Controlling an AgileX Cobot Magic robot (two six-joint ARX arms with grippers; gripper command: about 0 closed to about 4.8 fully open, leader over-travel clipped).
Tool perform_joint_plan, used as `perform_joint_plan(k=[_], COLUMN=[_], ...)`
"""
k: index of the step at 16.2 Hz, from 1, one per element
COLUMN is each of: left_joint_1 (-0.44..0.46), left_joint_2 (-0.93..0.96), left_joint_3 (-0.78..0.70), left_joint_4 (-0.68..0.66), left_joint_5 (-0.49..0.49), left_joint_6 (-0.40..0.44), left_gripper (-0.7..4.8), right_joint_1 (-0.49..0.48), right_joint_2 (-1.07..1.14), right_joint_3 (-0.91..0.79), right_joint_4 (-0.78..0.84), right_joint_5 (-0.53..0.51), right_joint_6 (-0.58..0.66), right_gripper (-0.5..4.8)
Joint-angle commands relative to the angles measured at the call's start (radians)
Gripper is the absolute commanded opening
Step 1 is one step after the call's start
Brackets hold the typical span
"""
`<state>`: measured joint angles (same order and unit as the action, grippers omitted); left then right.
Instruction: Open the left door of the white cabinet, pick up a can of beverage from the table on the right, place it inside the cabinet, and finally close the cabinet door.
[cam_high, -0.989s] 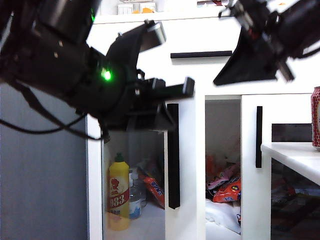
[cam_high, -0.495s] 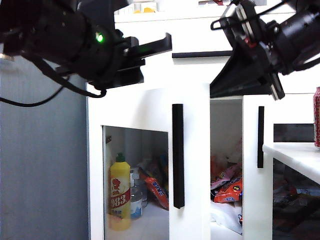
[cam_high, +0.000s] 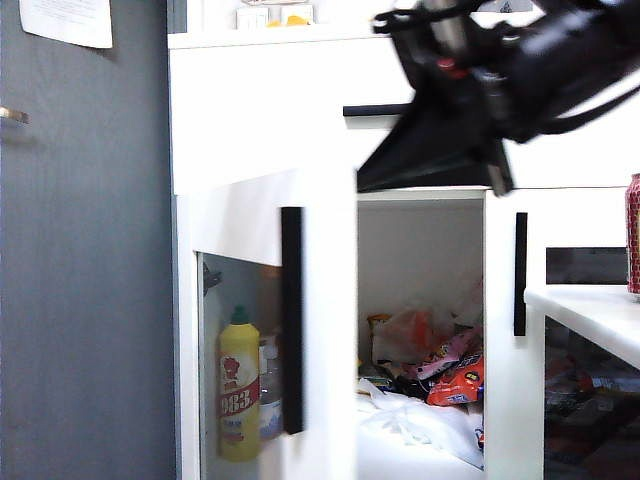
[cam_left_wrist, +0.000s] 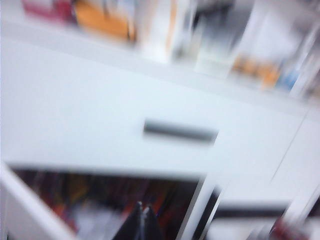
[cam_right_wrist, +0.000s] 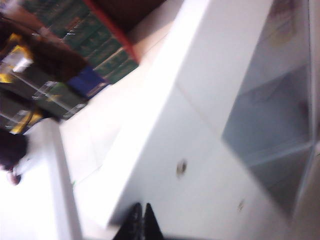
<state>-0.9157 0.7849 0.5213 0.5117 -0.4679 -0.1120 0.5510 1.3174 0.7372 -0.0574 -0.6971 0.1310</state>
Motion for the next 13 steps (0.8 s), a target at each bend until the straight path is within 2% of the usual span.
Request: perform_joint_plan(k=[1, 3, 6, 8, 9, 12, 13], left_joint_1=[-0.001, -0.001, -0.001, -0.001, -0.001, -0.001, -0.001], left_joint_2=[-0.164, -0.235, -0.278, -0.277, -0.276, -0.275, -0.275], left_joint_3=[0.002, 0.002, 0.002, 0.002, 0.002, 0.002, 0.002], left_joint_4=[0.006, 0.006, 0.006, -0.001, -0.04, -0.047, -0.048], left_joint_5=[-0.002, -0.002, -0.003, -0.002, -0.002, 0.002, 0.001], left_joint_6=[0.0, 0.0, 0.0, 0.0, 0.0, 0.0, 0.0], left_gripper=[-0.06, -0.06, -0.06, -0.05, -0.06, -0.06, -0.06], right_joint_1=[0.061, 0.097, 0.185, 0.248, 0.296, 0.351, 0.352], right_joint_2=[0.048, 0.107, 0.153, 0.155, 0.155, 0.169, 0.183], right_joint_3=[0.004, 0.004, 0.004, 0.004, 0.004, 0.004, 0.004], right_joint_4=[0.171, 0.26, 0.37, 0.411, 0.438, 0.486, 0.509], right_joint_5=[0.05, 0.047, 0.056, 0.113, 0.173, 0.296, 0.303], right_joint_6=[0.039, 0.099, 0.112, 0.142, 0.165, 0.165, 0.17], right_gripper=[-0.03, -0.03, -0.03, -0.03, -0.03, -0.03, -0.03])
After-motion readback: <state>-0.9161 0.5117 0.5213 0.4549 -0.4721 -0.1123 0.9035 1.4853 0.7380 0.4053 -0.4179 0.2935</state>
